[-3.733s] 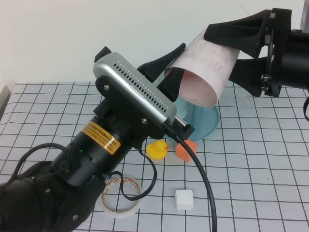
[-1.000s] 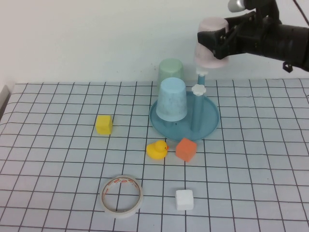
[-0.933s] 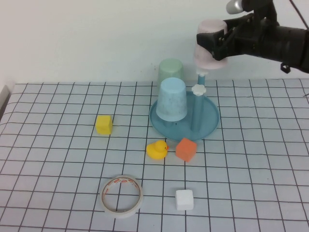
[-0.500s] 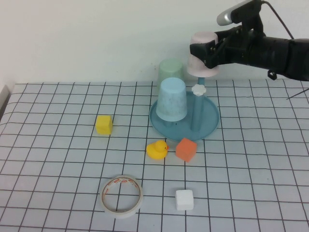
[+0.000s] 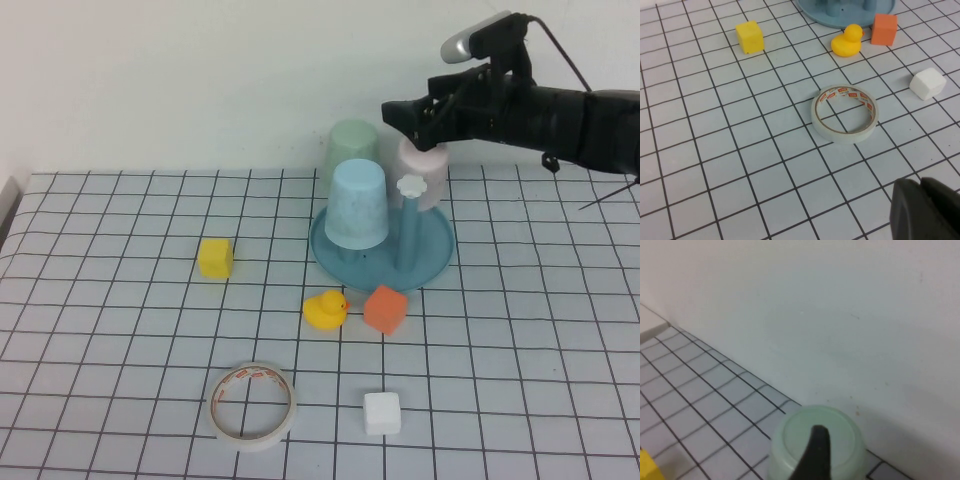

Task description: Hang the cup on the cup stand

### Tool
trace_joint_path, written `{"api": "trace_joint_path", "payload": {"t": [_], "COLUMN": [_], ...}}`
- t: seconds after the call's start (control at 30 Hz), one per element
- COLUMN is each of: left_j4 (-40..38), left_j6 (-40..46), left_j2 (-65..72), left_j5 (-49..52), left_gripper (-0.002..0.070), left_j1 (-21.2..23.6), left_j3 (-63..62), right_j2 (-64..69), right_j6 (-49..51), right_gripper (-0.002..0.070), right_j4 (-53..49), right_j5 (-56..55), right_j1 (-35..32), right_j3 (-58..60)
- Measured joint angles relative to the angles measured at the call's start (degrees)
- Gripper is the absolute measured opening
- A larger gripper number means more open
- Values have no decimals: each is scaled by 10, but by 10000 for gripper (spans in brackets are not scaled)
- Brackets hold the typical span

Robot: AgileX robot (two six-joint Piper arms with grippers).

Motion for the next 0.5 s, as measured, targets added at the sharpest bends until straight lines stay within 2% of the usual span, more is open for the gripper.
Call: {"api": "trace_joint_path", "payload": {"t": [0.1,0.2,0.27,0.37,0.43,0.5], "left_j4": [0,0,0,1,2,2], "left_j6": [0,0,0,5,12,13], "left_j2": [0,0,0,0,0,0], "left_j5": [0,0,0,1,6,14], "left_gripper": [0,0,0,0,0,0], "left_j1": [0,0,0,0,0,0], "left_j3": [0,0,0,0,0,0], "right_j2": [-4,-19,-35,-73,-100,-122], "right_j6": [30,92,141,227,269,299], "right_gripper": [636,543,428,160,69,33], "right_j4": [0,0,0,-15,-28,-41], "right_j5": [10,11,21,58,105,175], "right_j1": [0,0,-4,-17,-34,-53], "right_j3": [0,0,0,0,0,0]}}
